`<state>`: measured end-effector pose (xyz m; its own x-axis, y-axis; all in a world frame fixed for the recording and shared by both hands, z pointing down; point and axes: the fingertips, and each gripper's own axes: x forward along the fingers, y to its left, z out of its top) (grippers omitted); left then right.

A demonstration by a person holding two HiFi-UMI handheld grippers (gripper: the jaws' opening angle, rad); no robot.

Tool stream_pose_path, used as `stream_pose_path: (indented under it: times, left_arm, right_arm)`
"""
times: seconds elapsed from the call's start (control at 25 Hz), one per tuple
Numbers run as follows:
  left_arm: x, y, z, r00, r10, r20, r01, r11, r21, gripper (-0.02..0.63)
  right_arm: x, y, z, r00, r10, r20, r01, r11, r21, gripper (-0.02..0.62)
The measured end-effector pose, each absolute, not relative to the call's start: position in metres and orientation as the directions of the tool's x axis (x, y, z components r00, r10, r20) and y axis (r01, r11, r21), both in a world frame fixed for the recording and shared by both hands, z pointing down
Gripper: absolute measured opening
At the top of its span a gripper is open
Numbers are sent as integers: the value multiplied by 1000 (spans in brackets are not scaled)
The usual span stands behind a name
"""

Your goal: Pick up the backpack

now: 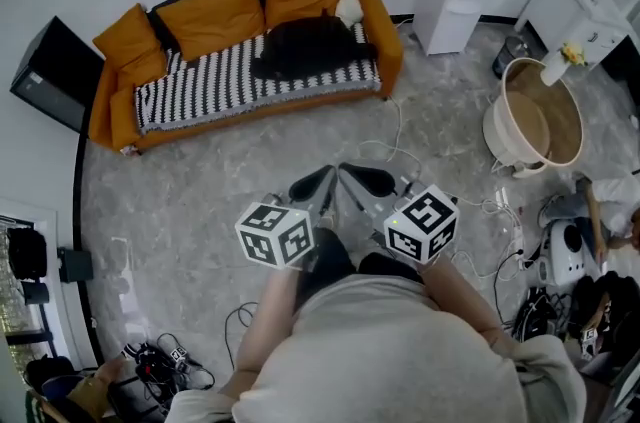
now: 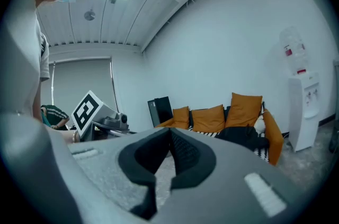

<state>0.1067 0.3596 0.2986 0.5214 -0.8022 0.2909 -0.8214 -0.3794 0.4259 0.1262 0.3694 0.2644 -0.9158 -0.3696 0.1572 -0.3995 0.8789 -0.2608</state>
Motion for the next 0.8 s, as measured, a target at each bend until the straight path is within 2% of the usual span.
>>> stream_pose_path:
  times: [0.8]
  left_arm:
    - [-32, 115, 283, 555, -786, 273, -803, -422, 421, 8]
  right_arm:
    - [-1, 121, 252, -867, -466, 177, -498, 833, -241, 2]
